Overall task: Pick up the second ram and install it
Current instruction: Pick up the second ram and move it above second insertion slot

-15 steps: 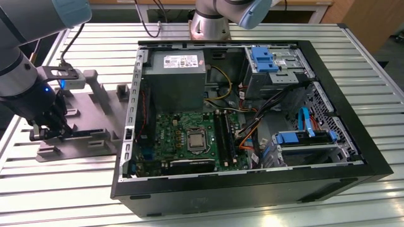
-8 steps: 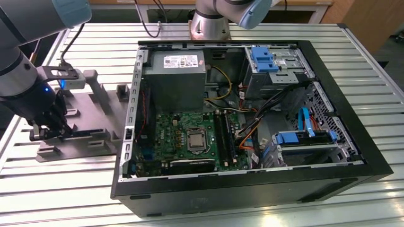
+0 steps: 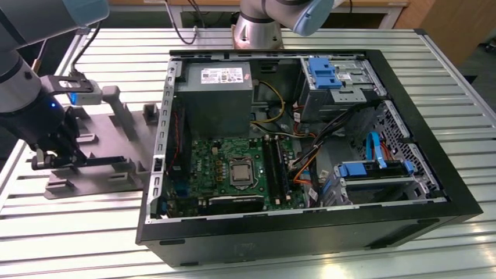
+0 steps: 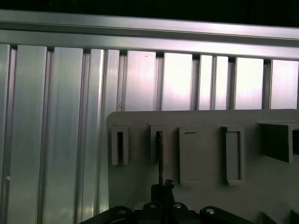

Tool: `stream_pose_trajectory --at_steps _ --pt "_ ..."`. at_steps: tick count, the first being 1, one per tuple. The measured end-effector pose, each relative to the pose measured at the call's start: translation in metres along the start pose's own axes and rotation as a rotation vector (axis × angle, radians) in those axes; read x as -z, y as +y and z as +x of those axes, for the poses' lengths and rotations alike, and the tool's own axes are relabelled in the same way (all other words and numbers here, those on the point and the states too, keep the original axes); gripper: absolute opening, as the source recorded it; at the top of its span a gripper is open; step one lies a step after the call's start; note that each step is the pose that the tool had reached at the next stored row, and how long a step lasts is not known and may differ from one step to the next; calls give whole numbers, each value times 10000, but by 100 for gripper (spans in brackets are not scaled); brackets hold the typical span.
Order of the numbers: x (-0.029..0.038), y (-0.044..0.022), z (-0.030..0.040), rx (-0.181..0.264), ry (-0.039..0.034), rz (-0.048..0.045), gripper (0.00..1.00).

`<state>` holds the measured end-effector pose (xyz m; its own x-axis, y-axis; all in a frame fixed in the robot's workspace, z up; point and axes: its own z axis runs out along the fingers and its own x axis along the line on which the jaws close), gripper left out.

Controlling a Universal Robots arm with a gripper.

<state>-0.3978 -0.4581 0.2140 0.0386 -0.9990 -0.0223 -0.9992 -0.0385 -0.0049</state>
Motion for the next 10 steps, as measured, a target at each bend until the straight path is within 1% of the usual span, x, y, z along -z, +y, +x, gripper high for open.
stream_pose_trajectory --at_steps 10 --pt "179 -1 -4 1 -2 18 12"
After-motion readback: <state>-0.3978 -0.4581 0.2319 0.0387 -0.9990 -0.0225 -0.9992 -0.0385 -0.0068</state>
